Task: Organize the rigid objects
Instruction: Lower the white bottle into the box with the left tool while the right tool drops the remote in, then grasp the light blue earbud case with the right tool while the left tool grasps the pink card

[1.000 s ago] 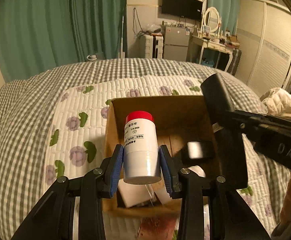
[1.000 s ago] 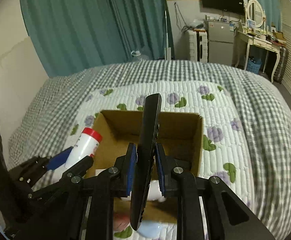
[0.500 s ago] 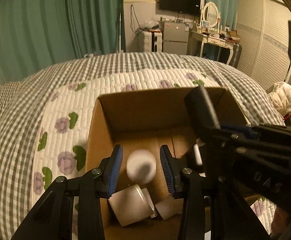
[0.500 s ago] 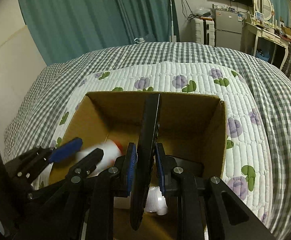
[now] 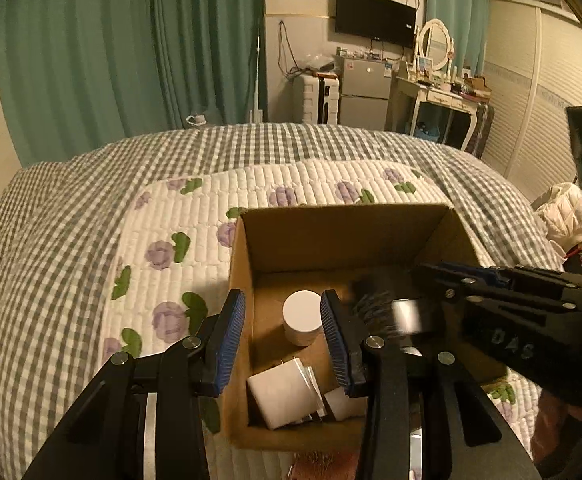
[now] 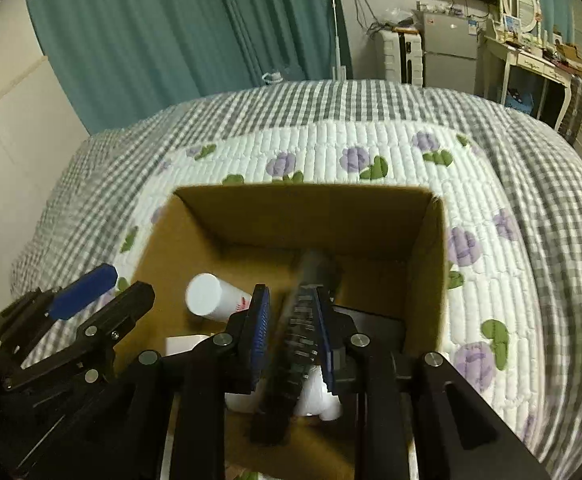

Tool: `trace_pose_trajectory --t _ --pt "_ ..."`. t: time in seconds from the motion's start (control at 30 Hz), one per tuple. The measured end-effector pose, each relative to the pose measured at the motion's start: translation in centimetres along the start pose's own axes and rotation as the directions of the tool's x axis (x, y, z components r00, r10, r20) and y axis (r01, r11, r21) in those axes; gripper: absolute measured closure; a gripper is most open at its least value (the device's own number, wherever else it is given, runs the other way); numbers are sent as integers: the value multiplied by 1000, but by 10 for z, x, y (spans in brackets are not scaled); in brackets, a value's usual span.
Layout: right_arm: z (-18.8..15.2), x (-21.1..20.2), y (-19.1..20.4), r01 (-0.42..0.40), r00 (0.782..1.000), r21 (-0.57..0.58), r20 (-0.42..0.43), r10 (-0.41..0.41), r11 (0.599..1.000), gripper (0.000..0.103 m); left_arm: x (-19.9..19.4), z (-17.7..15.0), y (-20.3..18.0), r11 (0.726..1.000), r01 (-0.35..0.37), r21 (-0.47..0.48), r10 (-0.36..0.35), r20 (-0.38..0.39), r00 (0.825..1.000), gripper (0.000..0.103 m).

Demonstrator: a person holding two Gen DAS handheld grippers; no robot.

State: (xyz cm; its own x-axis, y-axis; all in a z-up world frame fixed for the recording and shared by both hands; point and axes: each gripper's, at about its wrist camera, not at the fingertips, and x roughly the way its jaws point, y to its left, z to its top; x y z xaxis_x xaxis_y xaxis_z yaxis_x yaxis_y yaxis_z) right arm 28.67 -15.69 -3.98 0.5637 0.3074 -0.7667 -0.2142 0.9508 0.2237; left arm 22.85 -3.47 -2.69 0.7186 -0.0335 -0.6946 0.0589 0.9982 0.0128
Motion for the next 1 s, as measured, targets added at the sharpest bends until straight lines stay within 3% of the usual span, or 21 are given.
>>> trace_pose_trajectory --t 0.4,0.47,0.57,0.67,0.87,1.0 --pt "-4 -136 33 80 990 -69 120 -72 994 78 -109 4 1 1000 21 -20 -19 82 996 61" --pt "-12 -155 41 95 987 -82 135 -84 992 66 -121 -1 3 999 26 -25 -24 93 995 60" --pt "-27 -174 50 106 984 -85 153 -92 991 61 -132 -17 1 999 40 -22 -38 90 995 51" --pt "-46 -178 56 116 985 -82 140 -104 990 47 -129 -37 0 999 33 -6 -33 76 997 34" --pt "-97 -141 43 153 984 -30 95 -149 988 26 -94 -80 9 1000 2 -15 -2 14 1000 15" --pt "-125 -97 24 189 982 -24 25 -189 982 25 -59 -107 14 1000 -25 -5 25 -35 999 13"
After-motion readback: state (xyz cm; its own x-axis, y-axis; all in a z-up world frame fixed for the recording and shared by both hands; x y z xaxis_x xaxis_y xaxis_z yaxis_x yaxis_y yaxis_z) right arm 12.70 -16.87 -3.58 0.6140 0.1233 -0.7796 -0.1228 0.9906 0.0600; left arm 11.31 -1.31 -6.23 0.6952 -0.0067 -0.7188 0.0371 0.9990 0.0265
